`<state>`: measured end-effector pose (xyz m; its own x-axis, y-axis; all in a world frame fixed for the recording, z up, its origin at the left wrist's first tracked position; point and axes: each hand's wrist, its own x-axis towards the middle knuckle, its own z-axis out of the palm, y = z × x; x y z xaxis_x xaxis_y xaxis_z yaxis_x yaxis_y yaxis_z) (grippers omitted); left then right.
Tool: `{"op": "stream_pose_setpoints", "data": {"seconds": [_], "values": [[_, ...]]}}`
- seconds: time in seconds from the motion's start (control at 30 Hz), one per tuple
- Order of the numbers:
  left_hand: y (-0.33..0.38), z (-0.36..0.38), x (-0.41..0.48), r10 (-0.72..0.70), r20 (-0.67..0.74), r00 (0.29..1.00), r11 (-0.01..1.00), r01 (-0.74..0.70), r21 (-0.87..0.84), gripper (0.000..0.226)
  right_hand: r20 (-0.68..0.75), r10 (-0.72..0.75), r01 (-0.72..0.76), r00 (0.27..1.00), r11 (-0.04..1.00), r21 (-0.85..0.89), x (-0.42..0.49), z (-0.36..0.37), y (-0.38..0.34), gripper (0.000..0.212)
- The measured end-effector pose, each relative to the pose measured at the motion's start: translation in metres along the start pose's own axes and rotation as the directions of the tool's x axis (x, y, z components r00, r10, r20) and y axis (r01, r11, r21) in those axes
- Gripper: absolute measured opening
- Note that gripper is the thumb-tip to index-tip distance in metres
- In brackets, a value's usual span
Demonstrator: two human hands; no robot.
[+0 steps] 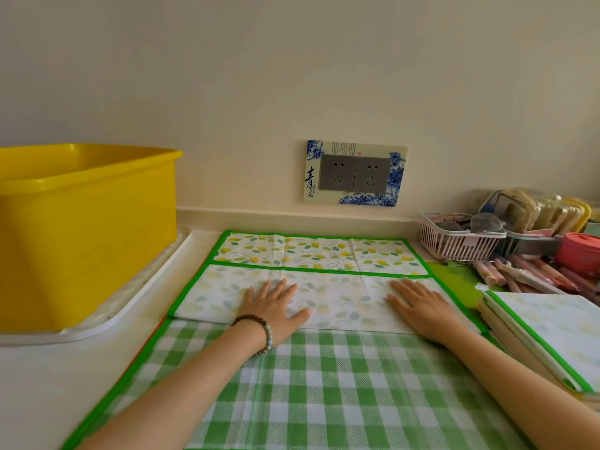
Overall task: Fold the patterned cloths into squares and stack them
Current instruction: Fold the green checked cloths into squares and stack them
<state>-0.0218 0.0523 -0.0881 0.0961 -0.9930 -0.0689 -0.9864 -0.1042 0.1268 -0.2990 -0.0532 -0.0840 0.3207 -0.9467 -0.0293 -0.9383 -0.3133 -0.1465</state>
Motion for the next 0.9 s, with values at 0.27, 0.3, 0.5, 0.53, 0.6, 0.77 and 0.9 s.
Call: {"op": "stream_pose_setpoints", "data": {"seconds": [0.27, 0.3, 0.5, 0.53, 0.6, 0.77, 0.9], "values": [[-0.001, 0.001, 0.0, 0.007, -0.029, 1.0, 1.0, -0.007, -0.023, 0.073, 0.025, 0.051, -0.051, 0.998, 0.999, 0.006, -0.008, -0.013, 0.017, 0.056], [0.0, 0.001, 0.0, 0.007, -0.034, 0.999, 1.0, -0.008, -0.03, 0.072, -0.005, 0.031, -0.031, 0.999, 0.999, 0.033, -0.01, -0.014, 0.01, 0.055], [0.001, 0.0, -0.003, 0.011, -0.04, 0.999, 0.998, -0.013, -0.063, 0.07, -0.068, -0.216, 0.222, 0.974, 0.969, 0.104, -0.022, -0.008, -0.07, 0.05], [0.0, 0.0, -0.003, 0.011, -0.039, 0.999, 0.998, -0.013, -0.064, 0.07, -0.057, -0.243, 0.248, 0.968, 0.963, 0.107, -0.02, -0.006, -0.082, 0.051], [0.001, 0.0, -0.004, 0.007, -0.035, 0.999, 0.998, -0.009, -0.056, 0.069, -0.028, -0.274, 0.276, 0.961, 0.956, 0.102, -0.017, 0.0, -0.1, 0.054], [0.002, -0.001, -0.003, -0.019, -0.008, 1.0, 0.999, 0.019, -0.038, 0.068, -0.018, -0.272, 0.273, 0.962, 0.958, 0.089, -0.014, 0.019, -0.107, 0.059], [0.003, -0.002, -0.004, -0.041, 0.005, 0.999, 0.999, 0.041, -0.01, 0.069, -0.003, -0.271, 0.271, 0.962, 0.96, 0.067, -0.012, 0.02, -0.105, 0.059]]}}
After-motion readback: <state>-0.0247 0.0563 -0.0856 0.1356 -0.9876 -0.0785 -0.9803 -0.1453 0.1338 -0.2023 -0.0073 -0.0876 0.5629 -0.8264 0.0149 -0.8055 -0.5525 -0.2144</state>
